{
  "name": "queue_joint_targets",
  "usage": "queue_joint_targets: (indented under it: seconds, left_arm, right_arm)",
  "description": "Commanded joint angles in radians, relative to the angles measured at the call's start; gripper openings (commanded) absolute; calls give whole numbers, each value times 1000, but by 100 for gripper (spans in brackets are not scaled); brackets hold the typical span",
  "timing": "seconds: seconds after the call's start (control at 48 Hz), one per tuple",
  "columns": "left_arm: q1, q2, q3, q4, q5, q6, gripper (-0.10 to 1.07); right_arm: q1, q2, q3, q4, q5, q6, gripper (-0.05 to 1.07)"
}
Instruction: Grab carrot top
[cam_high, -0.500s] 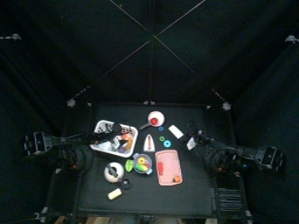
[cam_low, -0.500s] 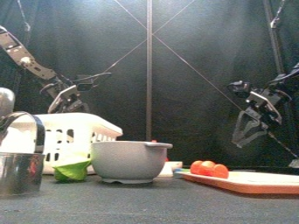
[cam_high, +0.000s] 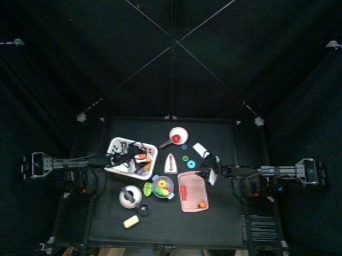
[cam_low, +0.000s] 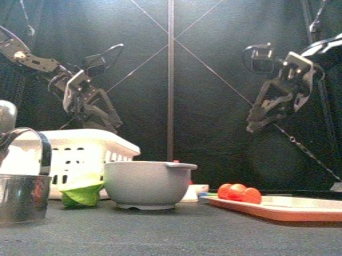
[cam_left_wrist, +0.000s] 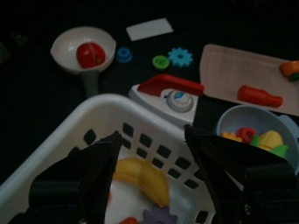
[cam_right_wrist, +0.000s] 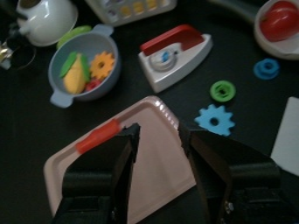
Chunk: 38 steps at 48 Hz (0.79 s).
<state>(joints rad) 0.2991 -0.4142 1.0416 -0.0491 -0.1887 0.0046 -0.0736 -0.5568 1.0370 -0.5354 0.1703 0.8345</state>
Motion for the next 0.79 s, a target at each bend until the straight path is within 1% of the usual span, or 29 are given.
queue_joint_targets:
  seconds: [0.0,0.062,0.125,0.208,0.292,0.417,0.5,0.625,0.771]
  left_arm:
    - [-18,-18,-3,25,-58,0,94]
    - [-23,-25,2,26,-74,-2,94]
    - [-28,-26,11,26,-91,0,94]
    - [-32,-28,15,28,-95,2,94]
    - [-34,-29,20,29,-101,0,94]
    - [-43,-29,34,28,-101,-3,94]
    - [-61,-29,43,23,-103,-3,94]
    - [-92,-31,46,18,-103,-2,94]
    - [-103,-32,48,18,-107,-3,94]
  right_arm:
    - [163,-8,-109,55,275,-6,79]
    - [241,-2,-146,77,380,-6,79]
    - [313,5,-161,95,437,0,79]
    - [400,17,-155,132,443,5,79]
    - [445,38,-140,175,433,6,79]
    - [459,104,-118,276,394,5,79]
    - [462,156,-124,327,368,5,79]
    - [480,235,-156,347,364,5,79]
    - [495,330,-210,354,368,0,80]
